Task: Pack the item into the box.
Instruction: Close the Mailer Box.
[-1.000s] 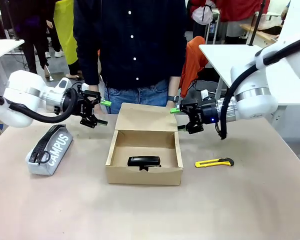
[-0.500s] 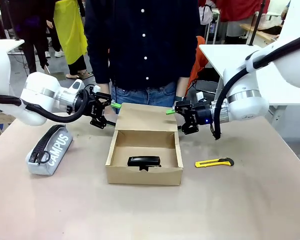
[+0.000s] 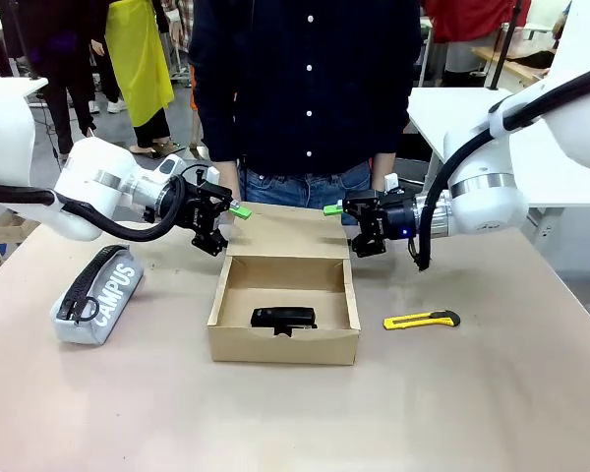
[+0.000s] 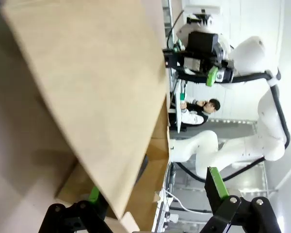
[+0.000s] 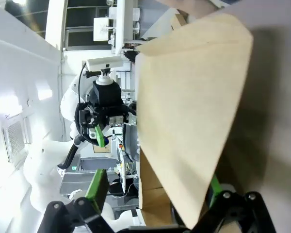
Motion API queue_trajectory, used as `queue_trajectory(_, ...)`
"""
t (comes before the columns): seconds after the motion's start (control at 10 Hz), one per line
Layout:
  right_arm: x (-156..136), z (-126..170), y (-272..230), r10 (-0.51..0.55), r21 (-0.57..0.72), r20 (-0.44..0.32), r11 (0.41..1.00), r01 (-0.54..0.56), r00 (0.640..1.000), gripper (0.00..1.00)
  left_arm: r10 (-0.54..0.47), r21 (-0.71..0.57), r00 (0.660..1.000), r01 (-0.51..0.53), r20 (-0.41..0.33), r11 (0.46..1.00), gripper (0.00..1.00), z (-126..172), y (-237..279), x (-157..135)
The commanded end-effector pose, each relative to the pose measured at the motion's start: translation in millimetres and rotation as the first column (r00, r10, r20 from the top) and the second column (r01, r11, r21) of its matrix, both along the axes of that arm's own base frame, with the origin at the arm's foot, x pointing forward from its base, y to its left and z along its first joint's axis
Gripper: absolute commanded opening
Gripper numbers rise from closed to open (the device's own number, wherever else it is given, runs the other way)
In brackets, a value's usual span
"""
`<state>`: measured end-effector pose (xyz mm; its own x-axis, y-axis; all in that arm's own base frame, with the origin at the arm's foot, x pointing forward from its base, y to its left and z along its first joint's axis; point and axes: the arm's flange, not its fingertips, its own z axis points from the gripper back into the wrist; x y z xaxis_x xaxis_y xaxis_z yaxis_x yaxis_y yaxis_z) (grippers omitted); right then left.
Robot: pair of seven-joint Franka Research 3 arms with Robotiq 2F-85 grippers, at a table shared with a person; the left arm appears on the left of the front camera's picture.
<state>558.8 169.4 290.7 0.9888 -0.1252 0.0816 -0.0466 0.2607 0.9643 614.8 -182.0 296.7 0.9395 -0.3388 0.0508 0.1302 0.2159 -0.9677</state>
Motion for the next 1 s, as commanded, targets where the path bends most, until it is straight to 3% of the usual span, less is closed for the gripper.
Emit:
queue_trajectory(0.0, -18, 12, -4, -0.010, 0.035, 0.097, 0.999, 0.006, 0.995, 1.00, -0.060, -0.015, 0.995, 0.062, 0.080, 0.998, 1.00, 19, -3, -12)
queue_trajectory(0.4, -28, 22, -4, 0.030, 0.022, 0.242, 0.999, -0.036, 0.970, 1.00, -0.021, -0.001, 0.972, 0.021, 0.233, 1.000, 1.00, 39, -9, -36)
queue_trajectory(0.6, -34, 24, -3, 0.020, 0.018, 0.298, 1.000, -0.026, 0.954, 1.00, -0.003, -0.023, 0.966, 0.010, 0.258, 1.000, 1.00, 43, -9, -44)
queue_trajectory(0.8, -37, 23, -4, -0.016, 0.064, 0.312, 0.998, -0.005, 0.950, 1.00, 0.007, -0.058, 0.962, 0.009, 0.273, 0.998, 1.00, 45, -13, -49)
queue_trajectory(0.9, -26, 26, -4, 0.044, -0.006, 0.262, 0.999, -0.044, 0.964, 1.00, 0.019, -0.077, 0.973, -0.001, 0.231, 0.997, 1.00, 45, -12, -47)
